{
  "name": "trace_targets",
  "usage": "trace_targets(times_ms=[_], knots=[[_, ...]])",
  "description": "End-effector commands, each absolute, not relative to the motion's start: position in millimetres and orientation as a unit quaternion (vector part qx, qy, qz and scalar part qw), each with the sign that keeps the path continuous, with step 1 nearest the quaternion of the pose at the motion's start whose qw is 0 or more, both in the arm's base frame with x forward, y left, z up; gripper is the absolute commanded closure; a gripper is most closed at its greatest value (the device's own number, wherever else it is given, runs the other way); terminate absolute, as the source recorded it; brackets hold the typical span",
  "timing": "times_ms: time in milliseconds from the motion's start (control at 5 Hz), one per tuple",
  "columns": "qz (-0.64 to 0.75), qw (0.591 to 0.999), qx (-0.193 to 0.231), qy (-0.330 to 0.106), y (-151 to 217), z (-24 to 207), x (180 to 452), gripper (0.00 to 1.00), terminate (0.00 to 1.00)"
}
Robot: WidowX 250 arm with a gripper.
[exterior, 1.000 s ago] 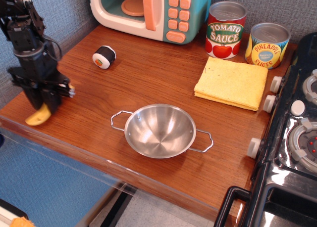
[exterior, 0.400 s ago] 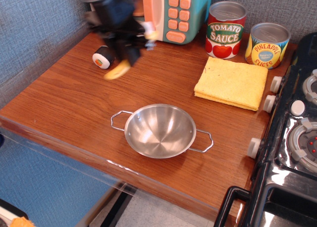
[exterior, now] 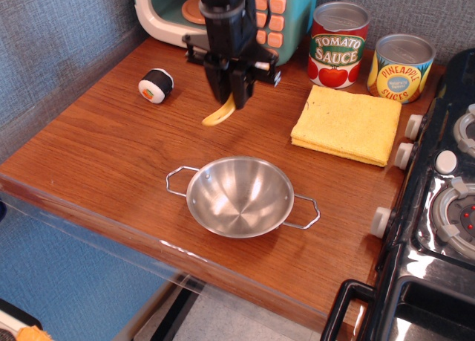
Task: Put the brush to the left of the cloth.
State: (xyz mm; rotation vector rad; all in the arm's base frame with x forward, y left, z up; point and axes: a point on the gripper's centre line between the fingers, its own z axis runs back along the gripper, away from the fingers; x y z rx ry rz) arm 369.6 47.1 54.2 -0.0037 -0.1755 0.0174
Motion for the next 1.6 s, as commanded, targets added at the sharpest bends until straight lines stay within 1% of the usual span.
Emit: trace_targets(times_ms=[0, 200, 400, 600, 800, 1000, 1200, 1400], knots=[[0.049, 0.994, 0.022, -0.096, 77, 51, 389, 1.00, 0.00], [0.049, 0.994, 0.019, -0.091, 77, 48, 390, 1.00, 0.00], [0.037, 0.994, 0.005, -0.103, 73, 58, 386, 0.00, 0.00], [0.016, 0.991, -0.012, -0.135, 68, 86, 375, 0.00, 0.00], [-0.006, 0.988, -0.014, -0.152, 66, 112, 355, 0.00, 0.00], [0.001, 0.989, 0.000, -0.145, 70, 108, 329, 0.00, 0.00], [0.003, 0.993, 0.010, -0.121, 78, 96, 319, 0.00, 0.00], [0.003, 0.993, 0.010, -0.121, 78, 96, 319, 0.00, 0.00]])
